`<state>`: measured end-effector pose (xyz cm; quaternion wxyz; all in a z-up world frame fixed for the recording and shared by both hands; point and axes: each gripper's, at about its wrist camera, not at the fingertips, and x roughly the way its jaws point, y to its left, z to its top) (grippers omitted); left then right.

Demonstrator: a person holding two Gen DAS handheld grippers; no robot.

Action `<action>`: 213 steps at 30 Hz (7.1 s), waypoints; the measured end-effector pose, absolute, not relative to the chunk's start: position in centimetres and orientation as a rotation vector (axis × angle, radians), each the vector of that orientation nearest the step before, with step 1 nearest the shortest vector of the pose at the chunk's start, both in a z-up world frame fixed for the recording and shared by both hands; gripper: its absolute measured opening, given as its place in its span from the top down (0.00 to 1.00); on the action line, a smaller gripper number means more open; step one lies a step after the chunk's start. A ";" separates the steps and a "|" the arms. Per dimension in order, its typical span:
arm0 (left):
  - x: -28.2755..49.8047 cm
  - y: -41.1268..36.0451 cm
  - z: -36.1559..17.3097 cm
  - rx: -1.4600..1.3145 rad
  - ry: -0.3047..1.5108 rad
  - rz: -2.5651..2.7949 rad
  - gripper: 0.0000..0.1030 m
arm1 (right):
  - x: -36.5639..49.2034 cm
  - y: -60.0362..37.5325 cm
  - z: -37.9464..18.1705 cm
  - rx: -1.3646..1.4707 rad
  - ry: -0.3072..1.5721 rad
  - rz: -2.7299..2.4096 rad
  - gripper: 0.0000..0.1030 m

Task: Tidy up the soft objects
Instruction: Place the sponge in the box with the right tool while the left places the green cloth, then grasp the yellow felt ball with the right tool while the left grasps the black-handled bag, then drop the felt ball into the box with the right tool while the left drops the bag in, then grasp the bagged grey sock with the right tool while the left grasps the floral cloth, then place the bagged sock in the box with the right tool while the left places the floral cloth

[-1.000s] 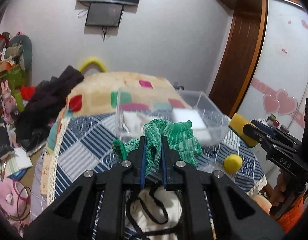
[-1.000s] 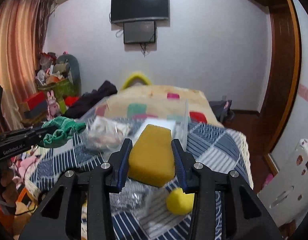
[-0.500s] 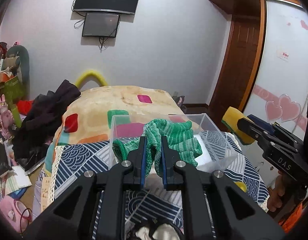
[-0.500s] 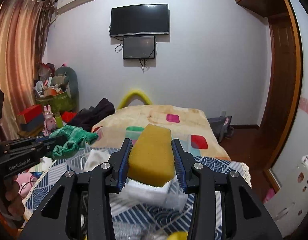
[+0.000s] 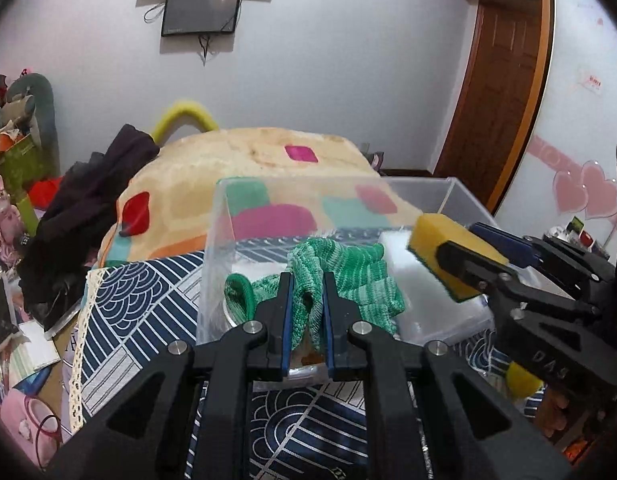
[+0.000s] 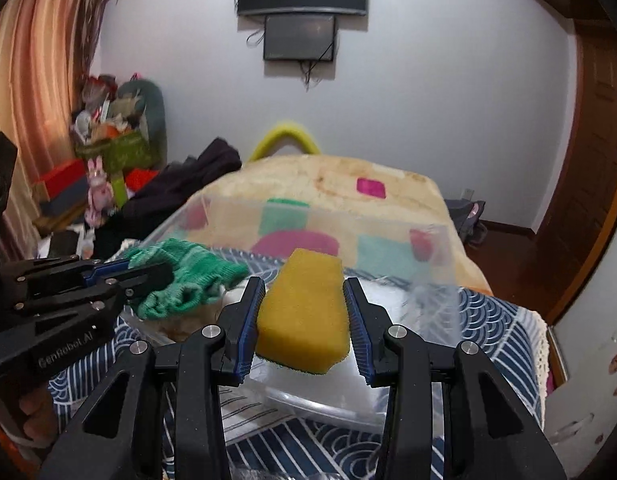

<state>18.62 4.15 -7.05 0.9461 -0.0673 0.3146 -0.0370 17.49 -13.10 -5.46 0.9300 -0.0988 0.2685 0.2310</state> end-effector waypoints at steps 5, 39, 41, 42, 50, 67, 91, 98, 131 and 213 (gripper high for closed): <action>18.9 4.3 -7.8 -0.141 0.662 -0.079 0.87 | 18.2 -12.8 -6.2 -0.227 0.594 0.491 0.63; 8.4 4.2 -6.0 -0.098 0.635 -0.016 0.04 | 11.6 -19.1 -2.6 -0.198 0.465 0.370 0.21; 8.4 4.2 -6.9 -0.101 0.666 -0.027 0.04 | 11.6 -19.3 -3.3 -0.223 0.481 0.345 0.21; 8.4 4.3 -7.4 -0.104 0.680 -0.027 0.04 | 11.6 -19.5 -3.7 -0.232 0.496 0.337 0.21; 7.8 4.9 -11.5 -0.139 0.790 -0.031 0.04 | 11.0 -21.4 -7.9 -0.220 0.638 0.317 0.21; 7.0 3.6 -13.7 -0.186 0.827 -0.159 0.54 | 11.7 -23.5 -10.9 -0.132 0.755 0.330 0.54; 6.7 5.8 -6.4 -0.163 0.632 -0.063 0.92 | 10.8 -21.1 -5.1 -0.160 0.547 0.363 0.59; 7.6 5.7 -2.8 -0.142 0.526 -0.058 0.93 | 11.4 -20.2 -3.1 -0.144 0.469 0.384 0.59; 20.0 5.2 -5.6 -0.150 0.572 -0.020 0.93 | 17.8 -17.1 -6.1 -0.149 0.559 0.381 0.58; 5.4 1.9 -9.4 -0.127 0.690 -0.098 0.87 | 10.4 -18.1 -8.1 -0.066 0.620 0.435 0.73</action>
